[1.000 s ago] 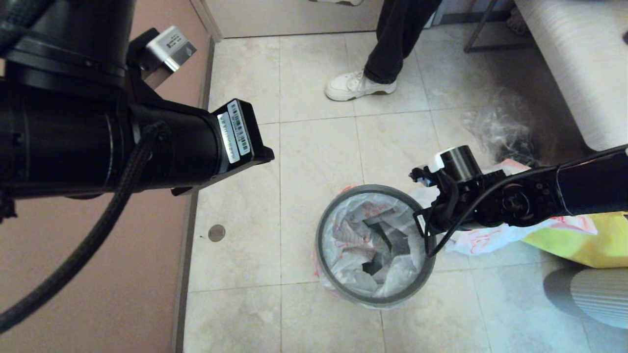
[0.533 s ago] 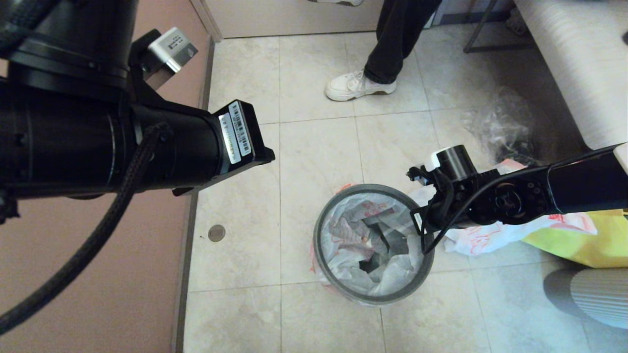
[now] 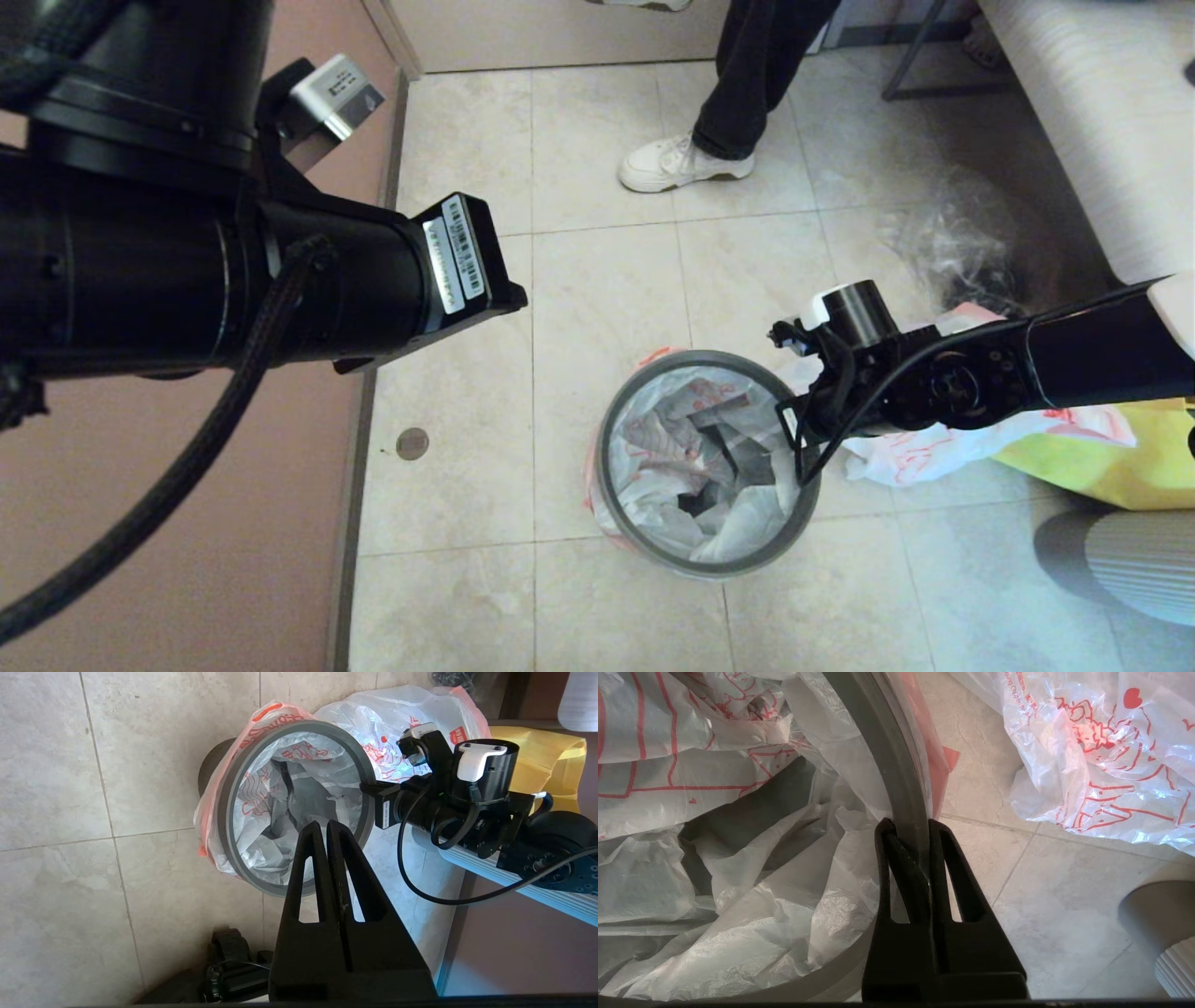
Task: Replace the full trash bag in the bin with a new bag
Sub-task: Place the trash can ring on the trash can
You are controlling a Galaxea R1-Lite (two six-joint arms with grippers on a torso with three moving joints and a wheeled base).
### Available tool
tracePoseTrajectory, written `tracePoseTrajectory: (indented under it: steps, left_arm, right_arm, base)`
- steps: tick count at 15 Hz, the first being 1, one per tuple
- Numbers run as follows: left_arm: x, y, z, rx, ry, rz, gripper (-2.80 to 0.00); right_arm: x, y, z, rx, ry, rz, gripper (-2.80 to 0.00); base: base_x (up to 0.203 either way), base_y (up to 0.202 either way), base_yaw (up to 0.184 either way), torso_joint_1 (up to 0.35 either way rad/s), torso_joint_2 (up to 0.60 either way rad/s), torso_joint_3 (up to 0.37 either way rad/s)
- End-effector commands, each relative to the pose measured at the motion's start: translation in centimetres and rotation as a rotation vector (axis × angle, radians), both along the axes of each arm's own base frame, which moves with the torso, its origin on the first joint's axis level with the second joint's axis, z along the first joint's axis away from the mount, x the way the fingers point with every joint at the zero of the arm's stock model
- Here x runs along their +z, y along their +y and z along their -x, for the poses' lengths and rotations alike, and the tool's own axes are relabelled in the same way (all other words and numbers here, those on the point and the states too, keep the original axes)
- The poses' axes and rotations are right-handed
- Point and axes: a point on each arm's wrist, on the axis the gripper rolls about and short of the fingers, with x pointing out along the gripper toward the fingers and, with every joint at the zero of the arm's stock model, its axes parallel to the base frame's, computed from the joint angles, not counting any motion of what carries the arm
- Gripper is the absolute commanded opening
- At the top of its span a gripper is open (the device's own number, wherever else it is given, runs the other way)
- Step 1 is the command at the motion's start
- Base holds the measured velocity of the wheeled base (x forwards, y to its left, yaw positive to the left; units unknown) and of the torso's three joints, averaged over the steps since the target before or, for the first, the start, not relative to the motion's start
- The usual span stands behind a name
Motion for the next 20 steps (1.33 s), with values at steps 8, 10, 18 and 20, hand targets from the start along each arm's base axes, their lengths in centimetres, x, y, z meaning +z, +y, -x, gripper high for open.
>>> tracePoseTrajectory:
  steps: [8, 10, 18, 20]
  left_arm:
    - [-0.6, -0.3, -0.3, 0.002, 0.02, -0.017, -2.8]
    - [-2.0, -1.2, -1.3, -0.049, 0.077, -0.035, -2.8]
    - [-13.8, -3.4, -10.7, -0.23, 0.376, -0.11, -2.8]
    - [-17.6, -3.3, -12.6, -0.285, 0.327, -0.128, -2.8]
  right_arm:
    - [3.8, -1.6, 4.1, 0.007, -0.051, -0.03, 0.0]
    - [4.3, -3.0, 4.9, 0.011, -0.04, -0.095, 0.0]
    - [1.6, -6.3, 2.1, 0.214, 0.288, -0.694, -2.8]
    - [-0.8, -6.8, 0.4, 0.221, 0.31, -0.703, -2.8]
  base:
    - [0.0, 0.0, 0.0, 0.0, 0.0, 0.0]
    - [0.0, 0.0, 0.0, 0.0, 0.0, 0.0]
    - [0.0, 0.0, 0.0, 0.0, 0.0, 0.0]
    - [0.0, 0.0, 0.0, 0.0, 0.0, 0.0]
